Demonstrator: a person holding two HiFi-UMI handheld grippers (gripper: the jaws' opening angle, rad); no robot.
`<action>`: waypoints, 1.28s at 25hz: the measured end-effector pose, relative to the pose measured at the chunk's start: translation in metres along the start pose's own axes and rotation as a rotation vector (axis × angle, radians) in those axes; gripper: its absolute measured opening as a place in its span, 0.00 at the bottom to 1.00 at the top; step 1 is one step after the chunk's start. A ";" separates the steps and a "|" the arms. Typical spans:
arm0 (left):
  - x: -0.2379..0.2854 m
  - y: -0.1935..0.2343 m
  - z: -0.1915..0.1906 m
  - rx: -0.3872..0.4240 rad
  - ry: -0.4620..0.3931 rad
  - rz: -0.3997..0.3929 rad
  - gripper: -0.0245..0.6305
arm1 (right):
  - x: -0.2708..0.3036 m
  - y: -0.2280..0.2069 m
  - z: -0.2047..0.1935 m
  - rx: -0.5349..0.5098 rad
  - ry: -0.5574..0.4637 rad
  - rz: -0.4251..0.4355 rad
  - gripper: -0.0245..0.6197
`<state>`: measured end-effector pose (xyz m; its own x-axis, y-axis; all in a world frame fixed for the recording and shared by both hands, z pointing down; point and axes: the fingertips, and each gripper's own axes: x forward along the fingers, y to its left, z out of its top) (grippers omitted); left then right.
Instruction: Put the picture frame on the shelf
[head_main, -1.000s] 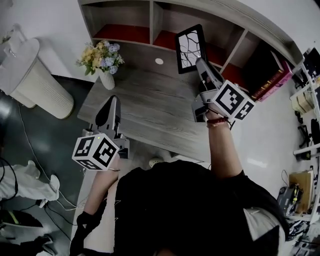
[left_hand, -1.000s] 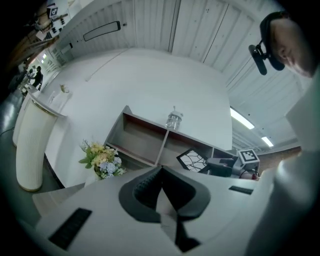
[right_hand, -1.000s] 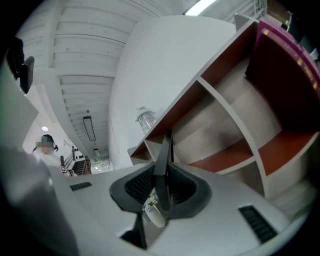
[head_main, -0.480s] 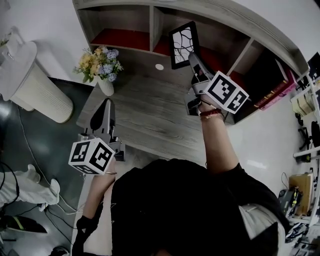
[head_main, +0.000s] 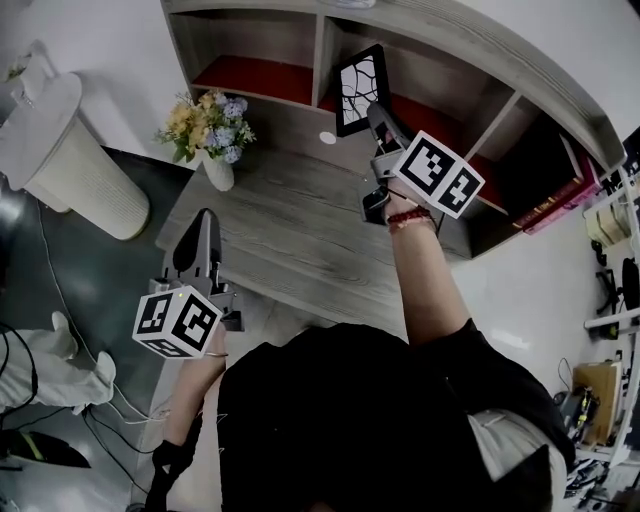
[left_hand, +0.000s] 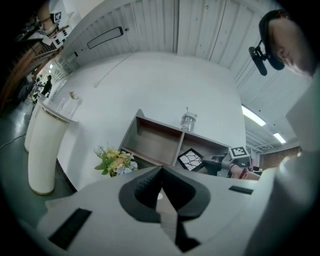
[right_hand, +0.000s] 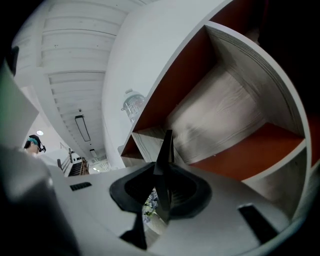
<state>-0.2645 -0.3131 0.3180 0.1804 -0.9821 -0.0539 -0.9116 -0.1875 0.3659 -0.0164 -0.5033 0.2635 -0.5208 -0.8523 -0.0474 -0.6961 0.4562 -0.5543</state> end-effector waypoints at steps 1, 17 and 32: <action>-0.001 0.000 0.000 0.000 0.001 0.003 0.05 | 0.001 0.000 -0.001 -0.008 0.001 -0.010 0.16; -0.005 0.008 0.009 0.011 -0.014 0.023 0.05 | 0.010 -0.023 0.001 -0.110 0.010 -0.133 0.16; -0.002 0.013 0.007 0.003 -0.016 0.025 0.05 | 0.005 -0.032 -0.009 0.197 -0.155 -0.233 0.15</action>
<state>-0.2791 -0.3138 0.3161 0.1518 -0.9866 -0.0595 -0.9168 -0.1630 0.3646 -0.0013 -0.5197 0.2887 -0.2673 -0.9634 -0.0184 -0.6707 0.1997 -0.7144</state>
